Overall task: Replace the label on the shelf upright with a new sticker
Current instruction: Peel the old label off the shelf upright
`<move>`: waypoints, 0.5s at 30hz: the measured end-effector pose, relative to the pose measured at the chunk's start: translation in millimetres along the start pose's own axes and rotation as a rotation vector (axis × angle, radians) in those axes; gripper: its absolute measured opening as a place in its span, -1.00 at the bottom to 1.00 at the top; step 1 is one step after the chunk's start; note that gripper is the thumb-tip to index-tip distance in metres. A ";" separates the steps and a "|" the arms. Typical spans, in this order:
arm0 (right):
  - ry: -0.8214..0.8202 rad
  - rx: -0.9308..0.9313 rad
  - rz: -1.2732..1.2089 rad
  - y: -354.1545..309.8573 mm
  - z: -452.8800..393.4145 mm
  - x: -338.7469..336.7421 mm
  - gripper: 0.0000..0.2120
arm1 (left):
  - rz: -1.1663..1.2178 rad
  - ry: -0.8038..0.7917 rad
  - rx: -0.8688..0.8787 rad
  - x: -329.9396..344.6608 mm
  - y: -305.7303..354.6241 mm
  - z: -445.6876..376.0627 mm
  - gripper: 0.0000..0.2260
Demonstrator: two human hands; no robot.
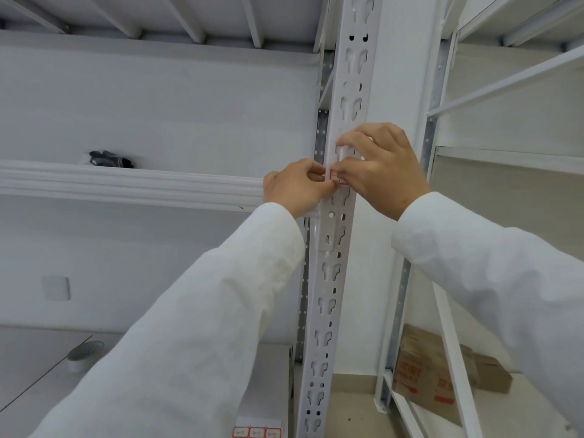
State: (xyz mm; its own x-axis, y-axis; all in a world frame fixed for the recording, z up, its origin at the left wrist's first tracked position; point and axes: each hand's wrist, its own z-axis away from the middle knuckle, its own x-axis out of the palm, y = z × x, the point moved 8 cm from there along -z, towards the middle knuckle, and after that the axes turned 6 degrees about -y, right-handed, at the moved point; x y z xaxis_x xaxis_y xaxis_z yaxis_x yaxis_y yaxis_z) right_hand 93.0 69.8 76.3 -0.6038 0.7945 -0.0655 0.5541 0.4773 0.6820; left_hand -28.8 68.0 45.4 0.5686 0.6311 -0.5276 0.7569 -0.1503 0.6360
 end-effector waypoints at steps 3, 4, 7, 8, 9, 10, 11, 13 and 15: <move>-0.031 -0.005 -0.006 -0.6 -2.3 1.6 -0.82 | 0.001 -0.002 0.003 0.2 -0.2 -0.1 -0.71; -0.049 0.013 -0.018 0.1 -3.3 2.3 -0.82 | 0.001 -0.001 0.003 0.3 -0.5 -0.2 -0.71; -0.105 0.084 -0.056 1.9 -7.3 4.6 -0.84 | -0.003 0.005 0.006 0.6 -1.4 -1.2 -0.70; -0.122 0.105 -0.072 2.5 -8.2 5.2 -0.85 | -0.004 0.005 0.008 0.9 -1.5 -1.5 -0.70; -0.135 0.122 -0.084 3.0 -8.7 5.4 -0.85 | -0.006 0.005 0.009 1.1 -1.4 -1.6 -0.70; -0.143 0.134 -0.090 3.8 -8.8 5.5 -0.85 | -0.008 0.006 0.008 1.2 -1.4 -1.5 -0.70; -0.149 0.139 -0.090 4.6 -8.6 5.8 -0.84 | -0.010 0.008 0.007 1.1 -1.4 -1.5 -0.69; -0.170 0.128 -0.079 4.8 -8.0 7.3 -0.83 | -0.011 0.009 0.005 0.8 -1.3 -1.5 -0.69; -0.193 0.106 -0.080 4.1 -8.0 9.4 -0.84 | -0.011 0.009 0.003 0.5 -1.4 -1.2 -0.69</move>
State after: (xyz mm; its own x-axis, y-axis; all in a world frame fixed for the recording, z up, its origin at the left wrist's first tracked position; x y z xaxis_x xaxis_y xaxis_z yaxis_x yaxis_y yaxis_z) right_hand 85.0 76.2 84.3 -0.5330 0.8049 -0.2609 0.5720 0.5700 0.5898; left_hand -30.0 69.4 45.0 0.5575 0.6392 -0.5297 0.7641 -0.1456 0.6285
